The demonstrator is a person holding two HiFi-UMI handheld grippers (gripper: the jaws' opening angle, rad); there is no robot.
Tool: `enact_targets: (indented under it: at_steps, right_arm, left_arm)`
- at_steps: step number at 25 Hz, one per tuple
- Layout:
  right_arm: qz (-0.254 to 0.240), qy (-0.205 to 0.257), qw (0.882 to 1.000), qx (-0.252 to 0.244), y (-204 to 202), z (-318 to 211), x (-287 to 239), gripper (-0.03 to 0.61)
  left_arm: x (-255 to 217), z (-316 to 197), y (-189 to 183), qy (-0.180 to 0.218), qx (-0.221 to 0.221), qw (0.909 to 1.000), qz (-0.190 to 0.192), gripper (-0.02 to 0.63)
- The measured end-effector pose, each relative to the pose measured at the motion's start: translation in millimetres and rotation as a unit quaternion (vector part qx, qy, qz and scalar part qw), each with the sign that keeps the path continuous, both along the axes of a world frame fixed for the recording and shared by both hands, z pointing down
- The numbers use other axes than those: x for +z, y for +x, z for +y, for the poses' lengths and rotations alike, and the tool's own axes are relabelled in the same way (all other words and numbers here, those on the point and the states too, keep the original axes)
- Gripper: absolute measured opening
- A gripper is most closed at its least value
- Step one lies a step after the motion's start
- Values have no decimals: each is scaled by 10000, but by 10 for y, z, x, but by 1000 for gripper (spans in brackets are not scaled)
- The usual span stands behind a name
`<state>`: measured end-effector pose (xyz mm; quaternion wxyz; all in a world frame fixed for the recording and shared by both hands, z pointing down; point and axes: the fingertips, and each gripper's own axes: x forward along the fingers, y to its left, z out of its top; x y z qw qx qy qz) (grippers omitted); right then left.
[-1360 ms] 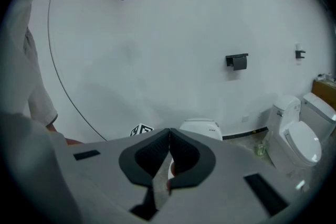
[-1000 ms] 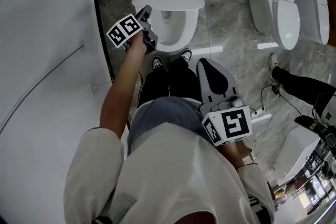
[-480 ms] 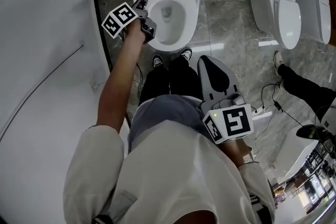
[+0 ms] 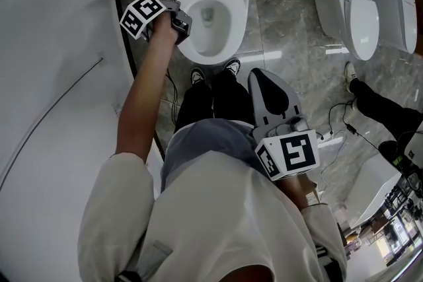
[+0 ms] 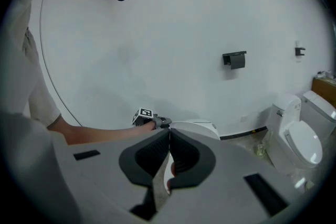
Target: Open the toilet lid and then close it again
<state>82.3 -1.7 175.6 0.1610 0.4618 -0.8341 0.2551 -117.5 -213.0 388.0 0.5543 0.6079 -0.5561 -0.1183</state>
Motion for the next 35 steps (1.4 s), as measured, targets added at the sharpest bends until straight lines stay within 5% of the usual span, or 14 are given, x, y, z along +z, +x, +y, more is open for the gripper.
enact_targets:
  at_steps: [35]
  right_arm:
    - [22,-197,9995,259,255,-130,111,11]
  left_arm:
    - [-88,-867,-98,289,-193,9993,-125,117]
